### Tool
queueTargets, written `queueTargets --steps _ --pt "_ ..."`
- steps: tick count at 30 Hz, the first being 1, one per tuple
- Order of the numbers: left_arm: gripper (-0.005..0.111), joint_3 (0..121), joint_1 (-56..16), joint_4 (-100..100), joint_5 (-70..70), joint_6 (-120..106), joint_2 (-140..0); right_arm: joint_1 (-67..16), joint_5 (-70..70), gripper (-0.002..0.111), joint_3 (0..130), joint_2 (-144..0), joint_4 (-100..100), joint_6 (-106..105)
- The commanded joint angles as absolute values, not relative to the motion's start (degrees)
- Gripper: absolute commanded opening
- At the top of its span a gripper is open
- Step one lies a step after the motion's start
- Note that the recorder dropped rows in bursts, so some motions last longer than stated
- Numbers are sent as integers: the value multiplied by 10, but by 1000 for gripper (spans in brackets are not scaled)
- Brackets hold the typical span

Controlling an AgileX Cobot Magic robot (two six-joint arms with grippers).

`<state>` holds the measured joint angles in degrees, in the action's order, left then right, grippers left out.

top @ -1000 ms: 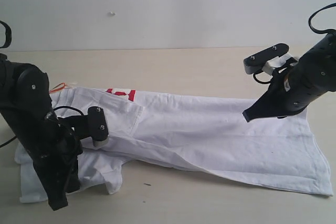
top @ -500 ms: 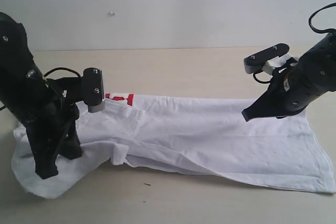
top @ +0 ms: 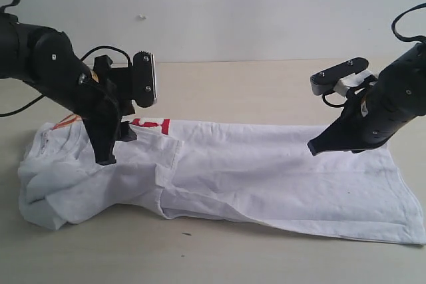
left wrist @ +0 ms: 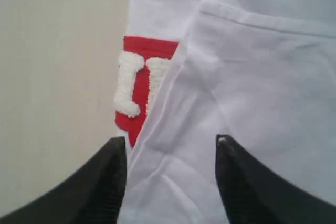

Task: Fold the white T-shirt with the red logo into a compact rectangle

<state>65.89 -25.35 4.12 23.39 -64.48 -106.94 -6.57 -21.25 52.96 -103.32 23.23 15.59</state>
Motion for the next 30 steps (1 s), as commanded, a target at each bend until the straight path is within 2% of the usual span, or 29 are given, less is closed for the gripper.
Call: queueTargets --steps 1,5,7,8,9,10,12,15,20,24,30 --pt "55 663 -250 40 211 -617 -1070 -67 -211 0 529 -1027 229 143" --pt "55 663 -252 44 311 -533 -1025 -67 -204 0 529 -1027 229 143" --pt "46 663 -252 116 377 -527 -997 -67 -196 0 529 -1027 229 143" --pt "35 663 -252 200 426 -525 -978 -67 -196 0 529 -1027 229 143" --pt "30 662 -253 243 455 -533 -971 -67 -196 0 529 -1027 229 142" --pt "15 653 -258 293 511 -554 -962 -67 -196 0 529 -1027 229 142" --pt "0 625 -282 286 559 -558 -959 -67 -196 0 529 -1027 228 142" --pt "0 560 -324 261 526 -547 -980 -67 -211 0 529 -1027 225 142" --pt "0 524 -329 135 411 -415 -1012 -67 -218 0 529 -1027 223 142" --pt "0 523 -317 34 394 -369 -1024 -67 -218 0 529 -1027 221 142" --pt "0 529 -278 0 339 -368 -1026 -67 -218 0 529 -1027 217 142"
